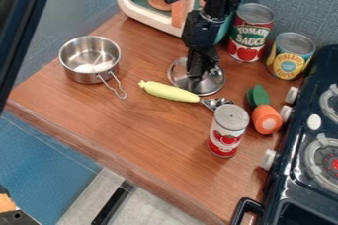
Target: Put the lid from the silver pot behind the yellow spoon
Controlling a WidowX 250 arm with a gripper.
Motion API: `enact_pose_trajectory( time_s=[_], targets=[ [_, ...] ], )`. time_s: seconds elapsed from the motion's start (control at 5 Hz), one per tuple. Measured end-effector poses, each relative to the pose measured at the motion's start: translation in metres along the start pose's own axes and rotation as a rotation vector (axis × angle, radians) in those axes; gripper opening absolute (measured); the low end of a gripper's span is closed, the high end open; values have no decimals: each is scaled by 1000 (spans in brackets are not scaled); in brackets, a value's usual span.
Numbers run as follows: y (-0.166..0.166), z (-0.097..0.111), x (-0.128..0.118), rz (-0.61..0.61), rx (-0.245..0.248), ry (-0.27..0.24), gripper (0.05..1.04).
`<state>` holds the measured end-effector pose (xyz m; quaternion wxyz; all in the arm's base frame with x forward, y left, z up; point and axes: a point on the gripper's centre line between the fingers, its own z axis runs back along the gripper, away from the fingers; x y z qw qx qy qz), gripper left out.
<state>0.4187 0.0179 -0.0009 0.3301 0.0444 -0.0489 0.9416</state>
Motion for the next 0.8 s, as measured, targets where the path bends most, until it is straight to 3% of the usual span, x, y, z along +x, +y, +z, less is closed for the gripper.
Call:
enact_pose_trajectory(
  time_s=[0.4, 0.6, 0.8],
  targets=[
    [1, 10, 3, -15, -9, 32, 797],
    [1, 42, 6, -48, -37, 83, 1005],
    [2, 77, 13, -64, -91, 149, 1007]
  ],
)
